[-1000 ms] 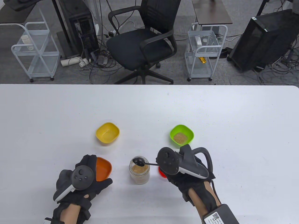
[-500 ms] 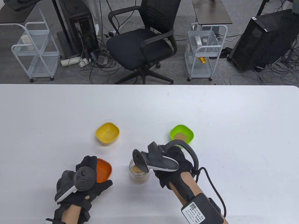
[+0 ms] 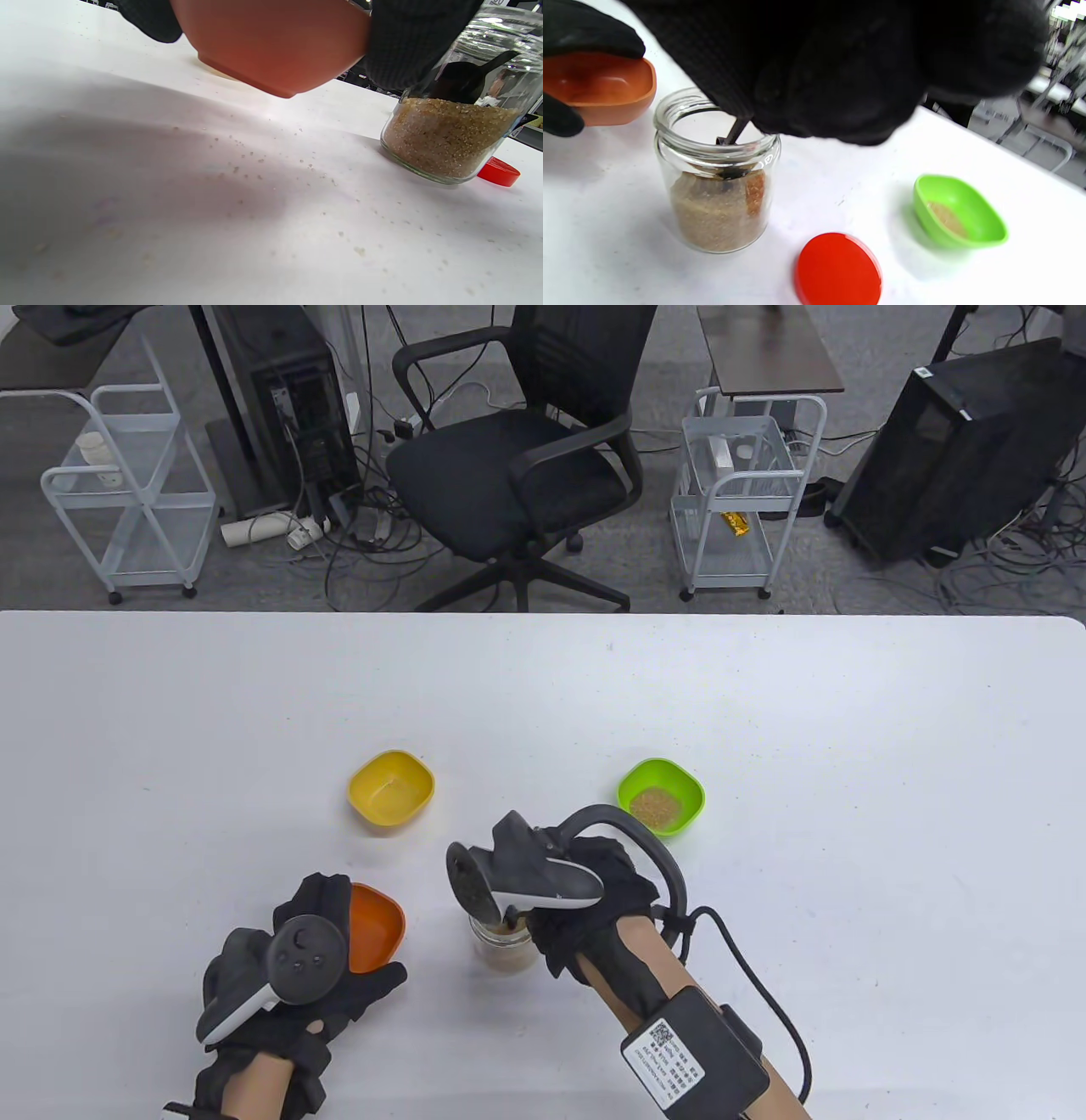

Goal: Scoop brown sugar granules from jar into dishes

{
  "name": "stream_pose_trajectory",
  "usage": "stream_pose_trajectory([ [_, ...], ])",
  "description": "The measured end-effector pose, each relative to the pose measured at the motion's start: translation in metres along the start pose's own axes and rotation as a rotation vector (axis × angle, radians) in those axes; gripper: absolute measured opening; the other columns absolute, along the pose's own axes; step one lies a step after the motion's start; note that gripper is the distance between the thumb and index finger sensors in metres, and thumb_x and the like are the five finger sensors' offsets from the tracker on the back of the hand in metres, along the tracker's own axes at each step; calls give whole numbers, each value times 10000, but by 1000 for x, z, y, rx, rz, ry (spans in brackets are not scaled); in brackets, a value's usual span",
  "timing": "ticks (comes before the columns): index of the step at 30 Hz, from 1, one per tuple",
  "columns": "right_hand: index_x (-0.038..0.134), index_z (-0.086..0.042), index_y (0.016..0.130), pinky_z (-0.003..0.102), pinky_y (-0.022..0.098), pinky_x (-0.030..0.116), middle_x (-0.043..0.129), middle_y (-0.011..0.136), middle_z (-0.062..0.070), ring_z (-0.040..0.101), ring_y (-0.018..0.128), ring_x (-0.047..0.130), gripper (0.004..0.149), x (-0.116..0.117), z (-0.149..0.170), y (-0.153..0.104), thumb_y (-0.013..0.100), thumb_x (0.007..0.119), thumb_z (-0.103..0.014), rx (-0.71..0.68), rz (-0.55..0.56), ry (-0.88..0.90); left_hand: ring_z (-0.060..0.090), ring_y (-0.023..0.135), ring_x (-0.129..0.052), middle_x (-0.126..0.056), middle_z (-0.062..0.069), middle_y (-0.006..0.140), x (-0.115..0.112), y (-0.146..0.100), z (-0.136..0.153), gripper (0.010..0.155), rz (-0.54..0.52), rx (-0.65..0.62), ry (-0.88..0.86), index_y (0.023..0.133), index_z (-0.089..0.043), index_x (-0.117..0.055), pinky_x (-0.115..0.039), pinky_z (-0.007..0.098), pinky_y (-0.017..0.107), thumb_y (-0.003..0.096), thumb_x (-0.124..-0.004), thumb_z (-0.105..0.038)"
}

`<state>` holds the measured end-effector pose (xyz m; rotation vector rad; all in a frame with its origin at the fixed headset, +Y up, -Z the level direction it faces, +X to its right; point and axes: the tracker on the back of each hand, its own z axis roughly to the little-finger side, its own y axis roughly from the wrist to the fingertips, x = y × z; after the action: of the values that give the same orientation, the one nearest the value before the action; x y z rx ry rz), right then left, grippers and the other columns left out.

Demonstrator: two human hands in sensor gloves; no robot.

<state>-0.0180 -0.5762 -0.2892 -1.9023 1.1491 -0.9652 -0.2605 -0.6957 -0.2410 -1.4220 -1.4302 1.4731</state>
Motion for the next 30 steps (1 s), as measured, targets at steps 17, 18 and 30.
stream_pose_trajectory([
  [17, 925, -197, 870, 375, 284, 940, 1045, 475, -57, 137, 219, 1044, 394, 32, 70, 16, 523, 843, -367, -42, -162, 590, 583, 1061, -439, -223, 375, 1204, -1, 0, 0, 1140, 19, -7, -2, 1163, 78, -226, -607, 590, 802, 529, -836, -648],
  [18, 924, -200, 870, 374, 285, 941, 1044, 476, -62, 138, 220, 1045, 394, 32, 72, 14, 523, 842, -369, -36, -161, 592, 581, 1062, -438, -222, 374, 1204, -1, 1, 0, 1140, 20, -8, -2, 1164, 76, -226, -605, 590, 802, 530, -836, -649],
  [30, 920, -209, 874, 378, 290, 940, 1044, 482, -57, 141, 227, 1046, 393, 42, 92, 5, 526, 838, -373, -31, -144, 687, 582, 1061, -439, -222, 375, 1203, -1, 0, 0, 1139, 25, -9, -3, 1163, 76, -226, -604, 591, 801, 530, -834, -649],
])
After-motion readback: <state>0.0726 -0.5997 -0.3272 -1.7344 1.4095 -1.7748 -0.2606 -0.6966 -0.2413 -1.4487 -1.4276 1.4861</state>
